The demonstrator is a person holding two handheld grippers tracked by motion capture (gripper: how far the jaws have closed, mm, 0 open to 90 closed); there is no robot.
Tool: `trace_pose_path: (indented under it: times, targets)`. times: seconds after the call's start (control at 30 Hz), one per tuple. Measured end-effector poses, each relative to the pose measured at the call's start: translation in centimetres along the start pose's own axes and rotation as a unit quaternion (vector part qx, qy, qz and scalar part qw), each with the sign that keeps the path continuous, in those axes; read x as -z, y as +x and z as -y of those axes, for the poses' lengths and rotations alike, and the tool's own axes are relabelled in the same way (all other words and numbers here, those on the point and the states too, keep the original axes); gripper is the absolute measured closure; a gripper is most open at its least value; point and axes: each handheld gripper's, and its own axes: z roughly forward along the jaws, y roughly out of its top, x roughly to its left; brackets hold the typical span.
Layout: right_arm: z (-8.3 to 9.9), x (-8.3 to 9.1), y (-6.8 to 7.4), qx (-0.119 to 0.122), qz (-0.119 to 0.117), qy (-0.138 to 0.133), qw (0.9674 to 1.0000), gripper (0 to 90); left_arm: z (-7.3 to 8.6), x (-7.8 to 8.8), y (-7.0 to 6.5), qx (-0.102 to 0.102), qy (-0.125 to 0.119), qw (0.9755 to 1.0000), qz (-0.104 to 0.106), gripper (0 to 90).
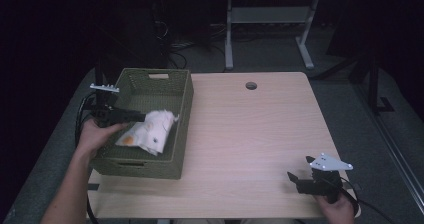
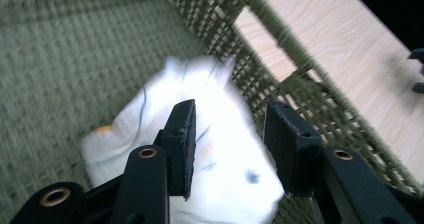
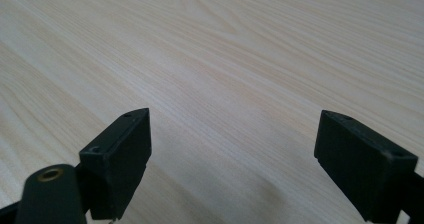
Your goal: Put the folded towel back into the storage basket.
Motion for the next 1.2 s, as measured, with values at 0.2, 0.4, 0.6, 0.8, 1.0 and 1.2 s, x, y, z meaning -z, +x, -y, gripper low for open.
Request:
trace_pose_path:
  times: [0.2, 0.4, 0.6, 0.8, 1.0, 1.2]
  targets:
    - [0.0, -0.1, 0.1, 0.003, -0.001, 0.001, 1.0000, 14.8, 0.3, 0.0, 0.0, 0.006, 0.003, 1.0000, -0.001, 55.1]
    - [-0.1, -0.2, 0.3, 0.006, -0.005, 0.002, 1.0000, 14.8, 0.4, 0.2, -0.3, 0.007, -0.002, 1.0000, 0.000, 55.0]
    - [-0.1, -0.2, 0.2, 0.007, -0.008, 0.001, 0.9999, 14.8, 0.5, -0.1, -0.8, 0.007, -0.002, 1.0000, 0.005, 55.6]
    - [-0.2, -0.1, 0.1, 0.006, -0.006, 0.000, 1.0000, 14.8, 0.5, 0.2, -1.2, 0.003, -0.007, 0.9999, 0.010, 55.5]
    - [-0.4, -0.1, 0.4, 0.006, -0.005, -0.001, 1.0000, 14.8, 0.8, 0.4, -1.4, 0.006, -0.016, 0.9998, 0.014, 53.0]
    - [-0.3, -0.2, 0.3, 0.006, -0.004, 0.001, 1.0000, 14.8, 1.1, 0.6, -1.3, 0.013, -0.023, 0.9995, 0.015, 51.3]
